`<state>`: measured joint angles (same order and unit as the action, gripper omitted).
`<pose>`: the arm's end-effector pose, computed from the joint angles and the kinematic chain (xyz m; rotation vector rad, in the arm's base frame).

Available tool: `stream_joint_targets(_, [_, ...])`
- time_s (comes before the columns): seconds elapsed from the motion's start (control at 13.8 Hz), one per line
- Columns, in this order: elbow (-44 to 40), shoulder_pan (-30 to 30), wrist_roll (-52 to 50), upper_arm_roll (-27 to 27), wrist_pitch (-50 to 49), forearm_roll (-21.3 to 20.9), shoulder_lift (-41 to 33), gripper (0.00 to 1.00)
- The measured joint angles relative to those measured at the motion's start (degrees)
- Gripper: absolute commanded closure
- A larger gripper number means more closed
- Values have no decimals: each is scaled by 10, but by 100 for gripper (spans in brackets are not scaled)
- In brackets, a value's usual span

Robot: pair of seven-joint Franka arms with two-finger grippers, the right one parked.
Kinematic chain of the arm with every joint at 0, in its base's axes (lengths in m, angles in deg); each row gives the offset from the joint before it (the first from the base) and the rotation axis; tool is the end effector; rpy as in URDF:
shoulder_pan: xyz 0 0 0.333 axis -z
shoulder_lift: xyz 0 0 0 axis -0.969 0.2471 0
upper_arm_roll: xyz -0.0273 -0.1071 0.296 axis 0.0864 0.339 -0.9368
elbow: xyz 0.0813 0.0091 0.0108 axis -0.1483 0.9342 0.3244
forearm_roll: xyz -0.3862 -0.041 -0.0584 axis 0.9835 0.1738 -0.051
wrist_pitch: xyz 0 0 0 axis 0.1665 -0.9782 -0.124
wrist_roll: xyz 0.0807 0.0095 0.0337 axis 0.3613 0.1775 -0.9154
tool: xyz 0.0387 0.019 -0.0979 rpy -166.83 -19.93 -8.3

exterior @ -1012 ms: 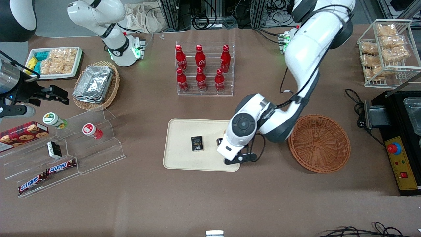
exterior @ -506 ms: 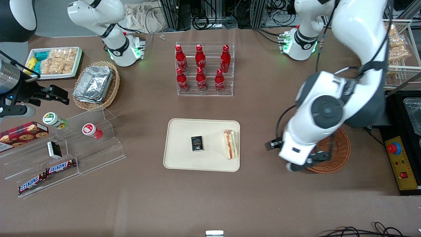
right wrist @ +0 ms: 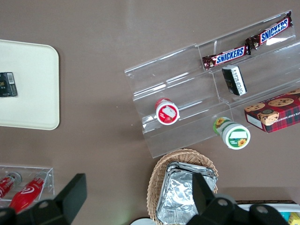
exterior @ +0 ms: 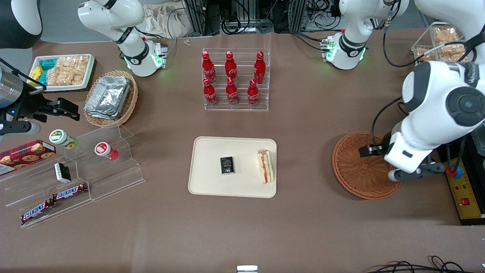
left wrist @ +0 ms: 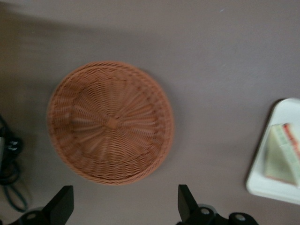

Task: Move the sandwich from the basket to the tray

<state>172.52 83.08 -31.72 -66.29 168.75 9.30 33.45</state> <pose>0.6198 -0.0941 0.4821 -3.0908 -0.2101 0.0434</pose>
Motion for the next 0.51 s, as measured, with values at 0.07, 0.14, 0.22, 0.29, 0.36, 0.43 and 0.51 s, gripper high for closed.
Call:
stream_joint_targets(0.07, [30,1,20,-7,6,0,-20,0])
stream_joint_targets(0.14, [50,1,39,-13,6,0,-33,0])
stream_joint_targets(0.22, [60,1,53,-18,6,0,-40,0])
stream_joint_targets(0.29, [63,1,60,-22,5,0,-43,0])
stream_joint_targets(0.36, [61,1,61,-24,5,0,-43,0])
stream_joint_targets(0.43, [54,2,62,-24,2,0,-41,0])
stream_joint_targets(0.51, [38,2,62,-24,-13,0,-35,0])
